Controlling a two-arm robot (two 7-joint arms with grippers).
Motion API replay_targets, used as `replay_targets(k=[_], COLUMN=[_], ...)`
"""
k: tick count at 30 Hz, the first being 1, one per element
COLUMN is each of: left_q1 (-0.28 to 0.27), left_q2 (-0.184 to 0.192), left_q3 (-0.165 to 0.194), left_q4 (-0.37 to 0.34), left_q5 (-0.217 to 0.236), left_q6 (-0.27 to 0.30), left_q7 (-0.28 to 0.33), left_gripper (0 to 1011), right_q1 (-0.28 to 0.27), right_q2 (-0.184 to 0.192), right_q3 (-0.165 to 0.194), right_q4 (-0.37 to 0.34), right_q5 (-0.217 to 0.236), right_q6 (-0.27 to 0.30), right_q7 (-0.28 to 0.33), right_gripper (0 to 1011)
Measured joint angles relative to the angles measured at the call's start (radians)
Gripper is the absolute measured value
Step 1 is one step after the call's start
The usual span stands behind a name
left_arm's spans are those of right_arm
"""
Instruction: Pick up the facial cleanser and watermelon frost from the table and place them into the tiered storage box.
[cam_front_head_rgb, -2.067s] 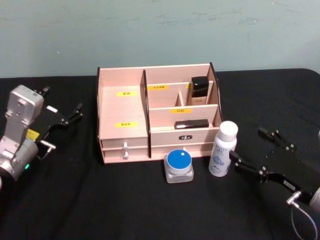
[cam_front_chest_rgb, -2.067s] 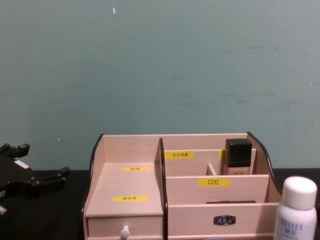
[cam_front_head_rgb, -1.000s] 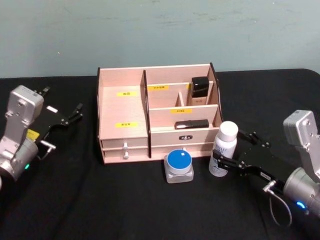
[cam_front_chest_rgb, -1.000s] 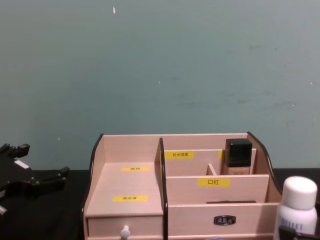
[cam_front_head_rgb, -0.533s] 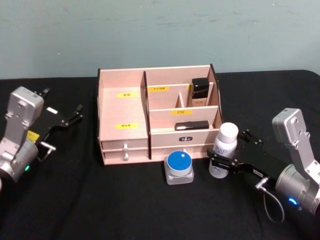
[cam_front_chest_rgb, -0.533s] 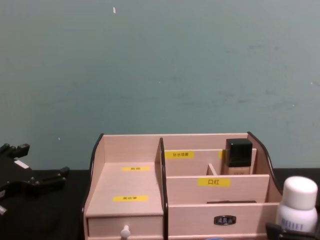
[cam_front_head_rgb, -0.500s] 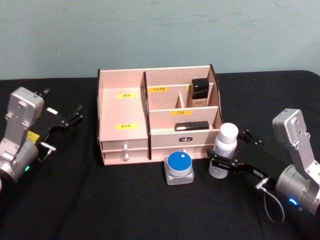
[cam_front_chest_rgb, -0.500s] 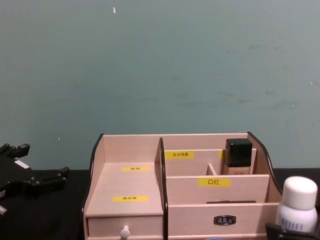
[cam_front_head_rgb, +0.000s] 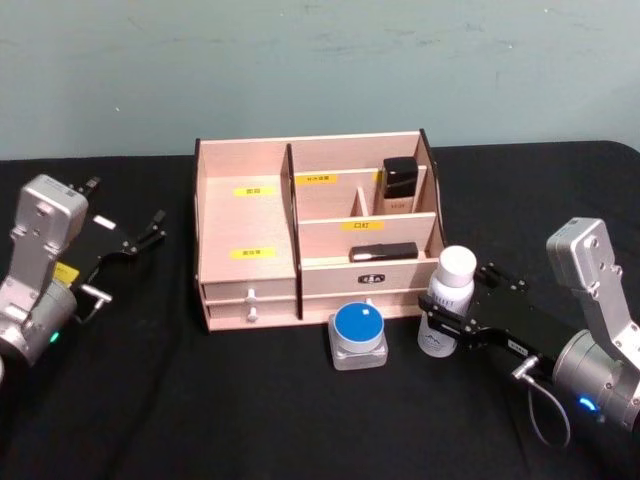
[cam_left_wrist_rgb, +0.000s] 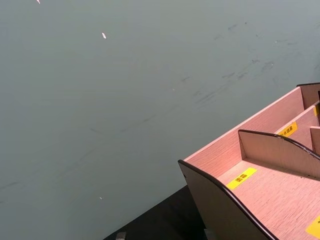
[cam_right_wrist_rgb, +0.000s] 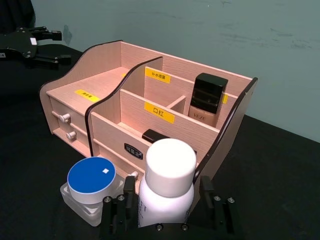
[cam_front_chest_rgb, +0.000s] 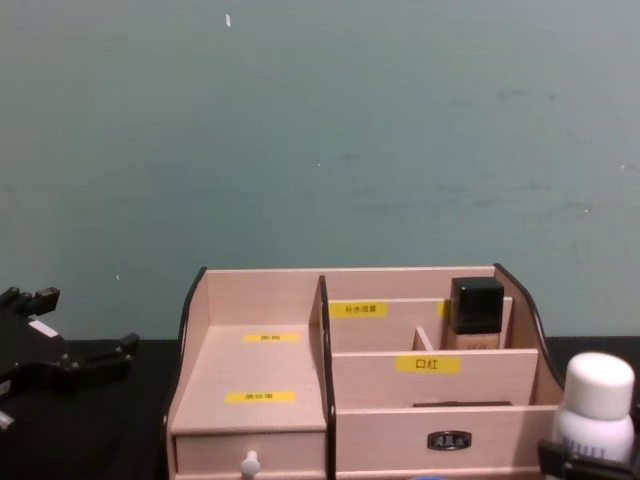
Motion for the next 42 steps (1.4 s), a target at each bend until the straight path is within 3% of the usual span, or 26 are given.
replay_targets(k=[8,28,42], left_q1=[0.000,0.000,0.000], left_q2=[0.000,0.000,0.000], left_q3=[0.000,0.000,0.000], left_q4=[0.000,0.000,0.000], left_q5=[0.000,0.000,0.000], left_q6=[0.000,0.000,0.000], left_q7=[0.000,0.000,0.000], left_gripper=[1009,1010,1010], right_q1=[-0.001,-0.006,-0.038], right_q2=[0.001,-0.003,0.013], right_q3=[0.001,0.011,0.061], right_q4=[-0.001,-0.003,-0.130], right_q5=[0.002,0.002,-0.009], right_q6=[0.000,-0.005,0.001], right_q7=[-0.001,0.007,0.057], right_gripper=[615,611,611])
